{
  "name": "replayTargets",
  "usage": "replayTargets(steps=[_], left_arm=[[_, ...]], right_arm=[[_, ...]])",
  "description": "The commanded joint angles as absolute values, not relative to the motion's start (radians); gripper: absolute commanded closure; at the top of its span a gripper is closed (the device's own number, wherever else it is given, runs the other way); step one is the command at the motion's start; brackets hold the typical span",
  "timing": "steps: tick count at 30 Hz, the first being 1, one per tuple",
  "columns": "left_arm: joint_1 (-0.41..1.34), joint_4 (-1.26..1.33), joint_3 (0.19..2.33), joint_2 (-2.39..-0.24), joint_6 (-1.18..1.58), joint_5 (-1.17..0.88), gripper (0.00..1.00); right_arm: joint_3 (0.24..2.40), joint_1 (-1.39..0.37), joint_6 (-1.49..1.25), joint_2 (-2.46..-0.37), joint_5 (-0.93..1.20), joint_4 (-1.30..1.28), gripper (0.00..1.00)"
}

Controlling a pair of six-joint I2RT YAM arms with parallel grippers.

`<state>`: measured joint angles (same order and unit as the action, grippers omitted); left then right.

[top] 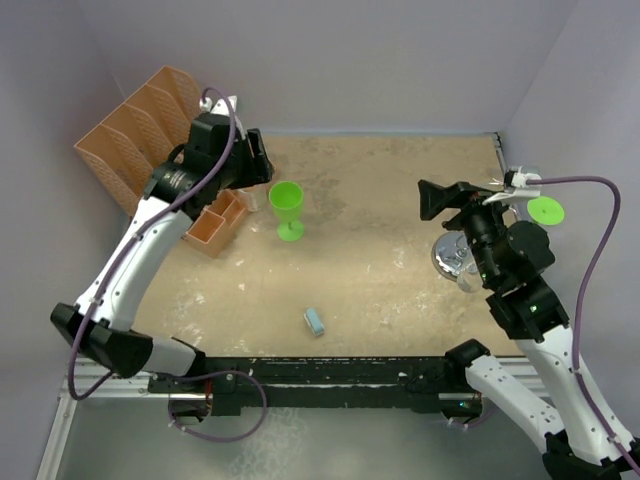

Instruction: Take the wine glass off the wine glass rack

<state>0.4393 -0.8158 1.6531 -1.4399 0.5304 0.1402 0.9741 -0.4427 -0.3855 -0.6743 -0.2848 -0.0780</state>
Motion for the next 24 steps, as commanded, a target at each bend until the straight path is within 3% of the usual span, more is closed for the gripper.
replayTargets(steps=[1,15,24], left_arm=[[0.436,-0.658,1.561,-1.339,0.527,0.060,0.42],[0.435,-0.374,1.246,-1.123,0.471,-0.083,0.38],[0.542,-0.339,1.139,-1.040,0.388,-0.029,0.37]], right_arm=[[1.014,-0.443,-0.406,-0.675,-0.257,-0.110,0.00],[1.102,-0.443,-0.421,-0.738,-0.328,-0.270,0.00],[1.294,-0.443,-0.362,-0.904,-0.610,-0.310,0.00]])
